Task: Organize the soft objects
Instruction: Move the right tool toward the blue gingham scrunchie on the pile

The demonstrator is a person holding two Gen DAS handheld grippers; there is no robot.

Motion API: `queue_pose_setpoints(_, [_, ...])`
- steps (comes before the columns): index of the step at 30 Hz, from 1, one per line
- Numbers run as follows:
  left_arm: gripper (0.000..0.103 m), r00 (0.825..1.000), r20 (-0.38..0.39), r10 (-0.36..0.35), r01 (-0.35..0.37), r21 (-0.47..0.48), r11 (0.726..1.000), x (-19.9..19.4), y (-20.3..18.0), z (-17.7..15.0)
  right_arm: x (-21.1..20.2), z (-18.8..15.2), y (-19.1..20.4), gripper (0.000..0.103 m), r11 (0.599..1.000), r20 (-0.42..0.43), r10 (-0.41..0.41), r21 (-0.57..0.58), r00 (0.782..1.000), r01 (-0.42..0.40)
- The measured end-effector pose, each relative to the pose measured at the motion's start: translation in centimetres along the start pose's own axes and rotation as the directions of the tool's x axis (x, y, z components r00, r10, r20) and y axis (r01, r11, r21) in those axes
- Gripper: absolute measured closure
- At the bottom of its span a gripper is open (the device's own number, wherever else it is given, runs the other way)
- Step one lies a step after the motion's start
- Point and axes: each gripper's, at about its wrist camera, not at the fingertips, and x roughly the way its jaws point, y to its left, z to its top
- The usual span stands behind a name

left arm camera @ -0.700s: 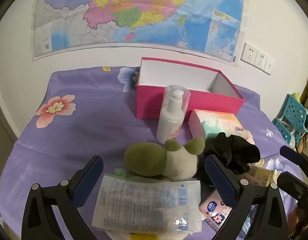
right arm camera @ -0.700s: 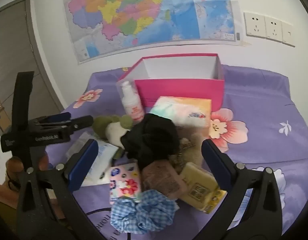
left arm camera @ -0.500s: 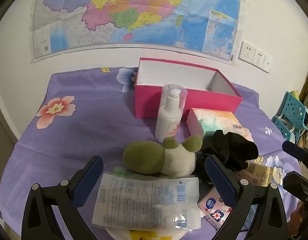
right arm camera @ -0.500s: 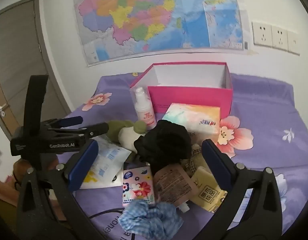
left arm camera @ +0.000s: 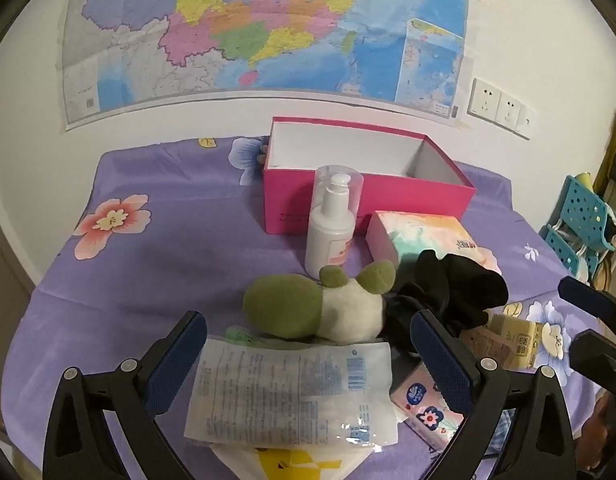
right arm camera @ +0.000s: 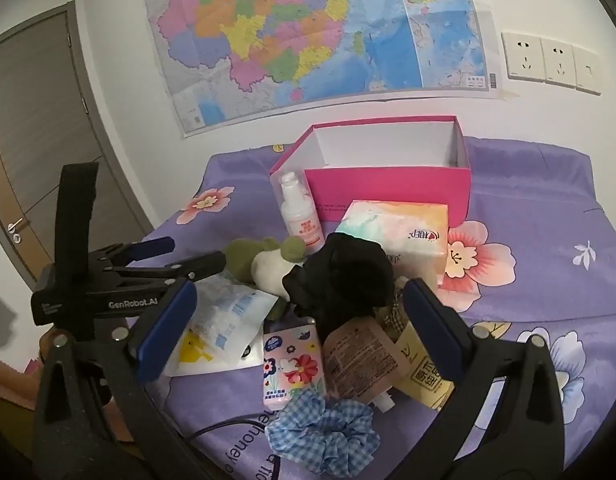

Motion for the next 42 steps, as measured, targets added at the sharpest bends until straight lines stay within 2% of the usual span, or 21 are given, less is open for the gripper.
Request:
queue_pose_setpoints(18, [0.0, 0.999, 0.032, 0.032, -0.033, 0.023, 0.999, -1.3, -0.8, -0.5, 1.1, -0.6, 0.1, 0.0, 0.994, -0.015, -0.108, -0.015, 0.994, 0.108])
queue_pose_setpoints(30, [0.0, 0.998, 0.045, 0.043, -0.044, 0.028, 0.999, -1.8, -1.0, -0.6, 1.4, -0.9, -0.3, 0.0, 0.993, -0.026, -0.121, -0.002, 0.992, 0.121])
queue_pose_setpoints(42, [0.0, 0.999, 0.038, 0.024, -0.026, 0.045, 0.999, -1.8, -1.6, -1.0, 0.8, -1.7, -0.8, 0.0, 0.992, -0.032, -0.129, 0.011, 0.991, 0.13])
